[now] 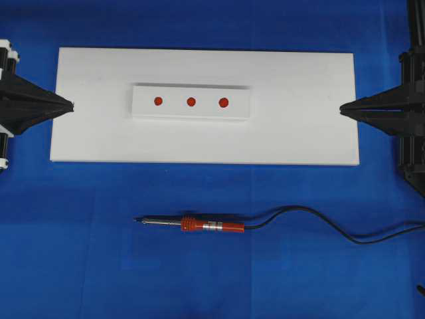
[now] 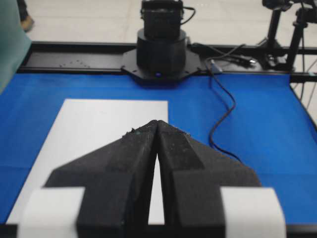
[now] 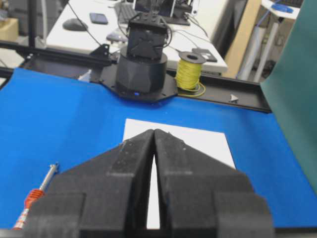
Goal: Touch the tip of the soldering iron to the mark.
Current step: 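Move the right gripper down over the red-handled soldering iron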
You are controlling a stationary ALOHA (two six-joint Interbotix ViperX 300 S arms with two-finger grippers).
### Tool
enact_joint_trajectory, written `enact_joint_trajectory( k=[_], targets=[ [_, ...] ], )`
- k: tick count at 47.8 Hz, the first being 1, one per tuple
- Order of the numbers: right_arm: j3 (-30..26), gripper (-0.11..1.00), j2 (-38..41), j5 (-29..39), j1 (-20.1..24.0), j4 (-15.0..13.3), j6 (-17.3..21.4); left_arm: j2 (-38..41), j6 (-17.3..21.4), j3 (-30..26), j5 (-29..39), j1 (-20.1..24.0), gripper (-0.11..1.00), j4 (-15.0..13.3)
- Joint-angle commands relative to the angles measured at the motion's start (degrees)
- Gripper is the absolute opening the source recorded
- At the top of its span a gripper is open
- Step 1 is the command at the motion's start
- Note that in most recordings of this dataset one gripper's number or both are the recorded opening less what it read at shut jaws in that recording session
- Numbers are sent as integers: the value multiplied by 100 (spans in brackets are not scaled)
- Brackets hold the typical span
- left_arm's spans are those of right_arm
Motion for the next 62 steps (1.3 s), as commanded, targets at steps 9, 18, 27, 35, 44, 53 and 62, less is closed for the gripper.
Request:
enact_joint_trajectory(
  k=[9,18,27,35,44,53,62],
  targets=[
    [-264,-6,237,290,211,18,44,18,0,-44,-26,-35,0,9],
    [-536,-6,615,545,536,35,70,9,0,-44,-26,-35,0,18],
    [-826,-2,1213,563,563,44,360,18,0,-35,-26,-26,0,18],
    [-1099,28,1960,571,606,44,668,18,0,-35,-18,-35,0,18],
    [-1564,83,2927,694,773,44,932,18,0,-18,-26,-35,0,9],
    [-2250,88,3902,1257,940,44,1283,0,0,-9,-18,-35,0,9],
    [-3059,88,4860,2013,1143,53,1670,-9,0,0,-18,-35,0,18]
  ],
)
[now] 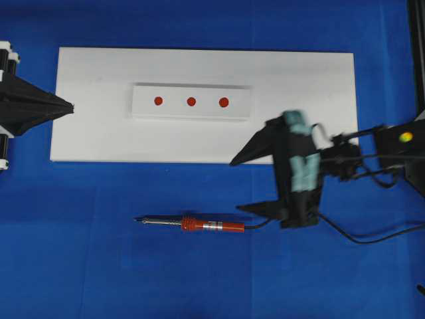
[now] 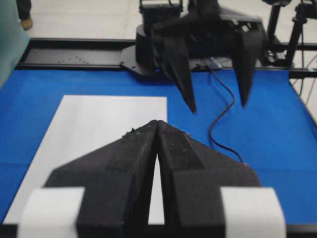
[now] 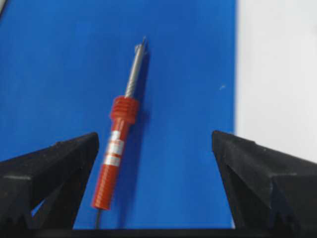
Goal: Touch the tip of the soldering iron to the mark.
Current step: 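Move the right gripper down over the red-handled soldering iron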
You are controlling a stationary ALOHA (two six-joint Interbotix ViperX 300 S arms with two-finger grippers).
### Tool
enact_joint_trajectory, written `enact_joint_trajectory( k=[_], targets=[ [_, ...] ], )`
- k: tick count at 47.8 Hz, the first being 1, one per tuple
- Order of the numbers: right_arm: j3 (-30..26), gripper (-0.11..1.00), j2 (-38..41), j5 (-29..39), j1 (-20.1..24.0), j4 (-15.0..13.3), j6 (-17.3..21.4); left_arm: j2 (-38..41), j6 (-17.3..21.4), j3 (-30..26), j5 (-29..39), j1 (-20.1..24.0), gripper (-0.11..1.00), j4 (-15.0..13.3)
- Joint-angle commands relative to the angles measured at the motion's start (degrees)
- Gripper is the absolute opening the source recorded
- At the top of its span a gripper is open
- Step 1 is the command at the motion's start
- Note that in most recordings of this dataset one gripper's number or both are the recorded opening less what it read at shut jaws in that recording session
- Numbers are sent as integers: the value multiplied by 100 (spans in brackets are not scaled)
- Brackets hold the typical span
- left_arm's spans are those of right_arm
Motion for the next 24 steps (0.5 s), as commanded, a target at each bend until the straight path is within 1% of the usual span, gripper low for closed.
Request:
enact_joint_trajectory(
  k=[1,6,12,24],
  targets=[
    [-439,88,343,255,70,26,123,18,0,-53,-35,-18,0,18],
    [-756,89,861,510,149,18,334,18,9,-44,-26,-9,0,9],
    [-1055,89,1310,668,220,26,448,18,0,-26,-26,-9,0,9],
    [-1371,88,1898,650,272,26,765,18,0,18,-35,-18,0,9]
  ],
)
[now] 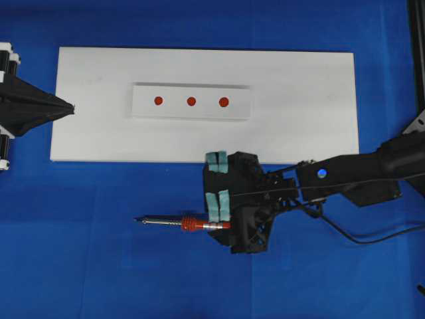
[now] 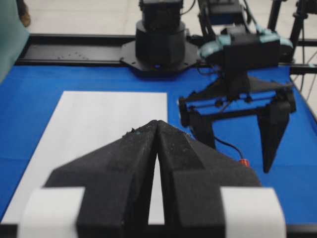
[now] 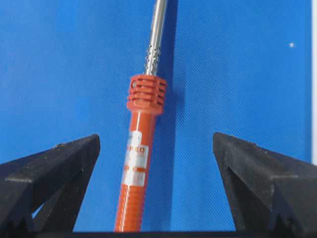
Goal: Touch the tip of the soldering iron to the mark.
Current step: 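Move the right gripper down over the red-handled soldering iron, then close the right gripper on the red handle and lift the iron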
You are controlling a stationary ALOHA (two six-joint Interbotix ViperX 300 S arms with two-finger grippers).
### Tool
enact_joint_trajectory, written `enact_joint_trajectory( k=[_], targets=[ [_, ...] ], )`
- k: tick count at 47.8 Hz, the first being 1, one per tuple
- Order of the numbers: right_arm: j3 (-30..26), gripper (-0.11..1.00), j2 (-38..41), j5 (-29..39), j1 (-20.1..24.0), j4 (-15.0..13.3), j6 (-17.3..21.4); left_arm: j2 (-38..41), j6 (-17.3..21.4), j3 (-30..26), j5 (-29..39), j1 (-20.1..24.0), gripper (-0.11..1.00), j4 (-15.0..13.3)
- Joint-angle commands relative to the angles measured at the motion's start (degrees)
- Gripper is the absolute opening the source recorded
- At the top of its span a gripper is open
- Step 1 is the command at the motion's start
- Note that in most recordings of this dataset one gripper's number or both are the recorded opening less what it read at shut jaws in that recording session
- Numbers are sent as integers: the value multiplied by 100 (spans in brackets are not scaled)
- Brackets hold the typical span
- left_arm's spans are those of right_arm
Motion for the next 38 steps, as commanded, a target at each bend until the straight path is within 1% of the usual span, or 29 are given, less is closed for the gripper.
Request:
enact_joint_trajectory(
  k=[1,13,24,34,38],
  targets=[
    [-193,88,62,-44,18,18,70,18,-9,-35,-53,0,0,9],
    [-360,88,527,-422,149,26,158,18,-9,-18,-53,-9,0,9],
    [-352,88,896,-826,211,70,457,18,-9,-9,-53,-9,0,9],
    [-308,87,967,-1178,308,79,466,18,-62,9,-44,-9,0,9],
    [-272,84,967,-1169,316,79,466,18,-70,9,-44,-9,0,9]
  ],
)
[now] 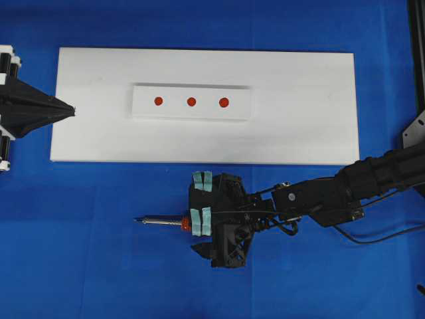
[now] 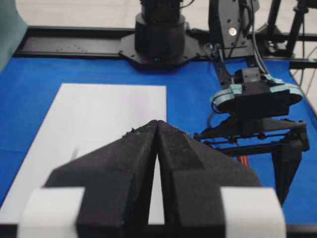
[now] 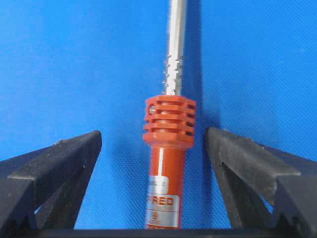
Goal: Touch the tip of the soldering iron to the mark.
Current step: 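Close the right gripper on the red handle and lift the iron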
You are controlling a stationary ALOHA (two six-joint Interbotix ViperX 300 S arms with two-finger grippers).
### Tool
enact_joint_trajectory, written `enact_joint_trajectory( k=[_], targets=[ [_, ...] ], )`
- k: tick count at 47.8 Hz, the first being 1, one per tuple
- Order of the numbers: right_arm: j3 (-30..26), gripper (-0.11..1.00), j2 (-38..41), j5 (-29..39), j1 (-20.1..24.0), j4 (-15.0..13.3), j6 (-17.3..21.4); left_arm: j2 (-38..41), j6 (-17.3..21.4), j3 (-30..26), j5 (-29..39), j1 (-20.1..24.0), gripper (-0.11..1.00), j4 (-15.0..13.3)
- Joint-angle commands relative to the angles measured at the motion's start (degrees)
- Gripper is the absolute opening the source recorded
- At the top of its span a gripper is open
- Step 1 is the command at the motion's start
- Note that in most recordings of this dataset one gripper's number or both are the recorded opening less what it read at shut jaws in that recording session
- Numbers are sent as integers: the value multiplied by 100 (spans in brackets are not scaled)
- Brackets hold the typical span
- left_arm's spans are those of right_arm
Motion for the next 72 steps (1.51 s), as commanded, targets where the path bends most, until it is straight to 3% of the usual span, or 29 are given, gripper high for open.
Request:
enact_joint_trajectory(
  k=[1,19,30,56,72],
  targets=[
    [-9,83,-97,-35,44,9,9,18,-9,-70,-44,-9,0,9],
    [-79,49,-202,826,53,-141,-9,9,-9,-70,-53,-9,0,9],
    [-44,7,-439,1037,53,-352,-53,18,-9,-70,-53,-9,0,9],
    [-79,6,-791,1055,26,-396,-53,18,-18,-62,-35,-9,0,9],
    [-334,6,-1863,2496,0,-765,-44,18,-26,-62,-26,-9,0,9]
  ],
)
